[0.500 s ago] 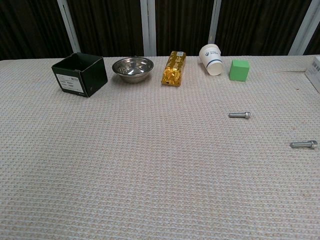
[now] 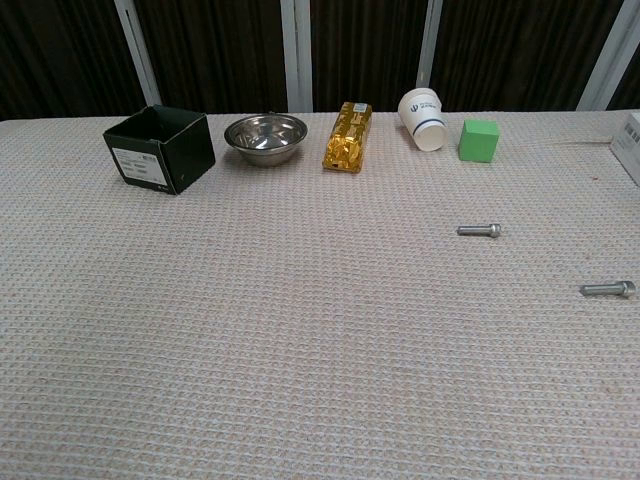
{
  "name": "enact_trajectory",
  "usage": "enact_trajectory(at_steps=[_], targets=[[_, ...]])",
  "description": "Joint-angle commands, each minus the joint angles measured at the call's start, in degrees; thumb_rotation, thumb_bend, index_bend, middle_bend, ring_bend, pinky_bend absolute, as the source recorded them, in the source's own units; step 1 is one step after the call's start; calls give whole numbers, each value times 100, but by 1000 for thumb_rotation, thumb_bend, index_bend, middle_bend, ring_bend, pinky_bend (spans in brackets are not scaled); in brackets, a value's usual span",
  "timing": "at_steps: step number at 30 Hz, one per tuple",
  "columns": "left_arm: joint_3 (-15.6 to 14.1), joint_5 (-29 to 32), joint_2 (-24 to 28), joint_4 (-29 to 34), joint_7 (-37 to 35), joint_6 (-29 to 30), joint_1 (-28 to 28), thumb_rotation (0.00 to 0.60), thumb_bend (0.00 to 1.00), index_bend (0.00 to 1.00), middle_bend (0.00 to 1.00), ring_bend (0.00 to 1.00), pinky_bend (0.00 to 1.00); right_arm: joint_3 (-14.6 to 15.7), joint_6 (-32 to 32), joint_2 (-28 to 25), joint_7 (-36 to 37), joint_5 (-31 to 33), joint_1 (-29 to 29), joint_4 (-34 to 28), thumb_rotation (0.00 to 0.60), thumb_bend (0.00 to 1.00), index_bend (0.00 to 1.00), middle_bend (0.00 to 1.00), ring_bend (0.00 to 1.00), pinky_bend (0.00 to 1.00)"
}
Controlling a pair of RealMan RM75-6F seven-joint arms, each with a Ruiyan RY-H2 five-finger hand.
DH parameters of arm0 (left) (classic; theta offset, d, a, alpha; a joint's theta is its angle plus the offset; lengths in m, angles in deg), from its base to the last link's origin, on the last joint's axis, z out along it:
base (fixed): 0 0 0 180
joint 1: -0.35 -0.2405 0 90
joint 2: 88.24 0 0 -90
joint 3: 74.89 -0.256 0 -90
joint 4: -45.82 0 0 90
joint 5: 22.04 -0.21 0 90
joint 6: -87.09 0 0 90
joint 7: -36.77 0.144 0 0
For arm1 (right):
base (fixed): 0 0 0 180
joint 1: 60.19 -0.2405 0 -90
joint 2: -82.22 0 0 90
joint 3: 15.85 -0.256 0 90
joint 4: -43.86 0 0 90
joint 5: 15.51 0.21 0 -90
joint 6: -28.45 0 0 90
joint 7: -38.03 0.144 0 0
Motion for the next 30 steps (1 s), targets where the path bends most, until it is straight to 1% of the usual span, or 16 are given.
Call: enact_trajectory(at_steps=[1, 4, 11, 14, 18, 20, 24, 30], targets=[[18, 110, -14, 46, 104, -32, -6, 600, 42, 85, 97, 9, 6, 4, -38, 6, -21, 36, -5, -13, 600, 249, 124, 0, 0, 0], [54, 144, -36, 102, 186, 33, -19, 600, 42, 85, 97, 9, 9, 21, -84, 10, -22, 33, -18, -13, 600, 248, 134, 0, 0, 0], [8, 61, -63, 155, 343, 46, -21, 600, 42, 85, 96, 9, 9, 54, -257, 66, 78, -23, -112, -78, 600, 249, 174, 0, 0, 0], [4, 13, -95, 156, 403, 76, -16, 600, 42, 85, 96, 9, 9, 27, -597, 92, 26, 28, -314, -167, 600, 249, 195, 0, 0, 0], [26, 69, -114, 159, 456, 64, -10, 600, 42, 85, 96, 9, 9, -107, -1033, 197, -308, 322, -592, -353, 600, 249, 221, 0, 0, 0], [50, 115, -131, 157, 493, 67, -7, 600, 42, 85, 97, 9, 9, -176, -1305, 319, -581, 538, -766, -466, 600, 249, 239, 0, 0, 0], [63, 163, -137, 161, 518, 40, 2, 600, 42, 85, 97, 9, 9, -275, -1697, 545, -859, 901, -1017, -602, 600, 249, 272, 0, 0, 0], [71, 196, -127, 151, 511, -4, 18, 600, 42, 85, 97, 9, 9, -499, -2009, 1103, -1394, 1596, -1358, -466, 600, 249, 315, 0, 0, 0]])
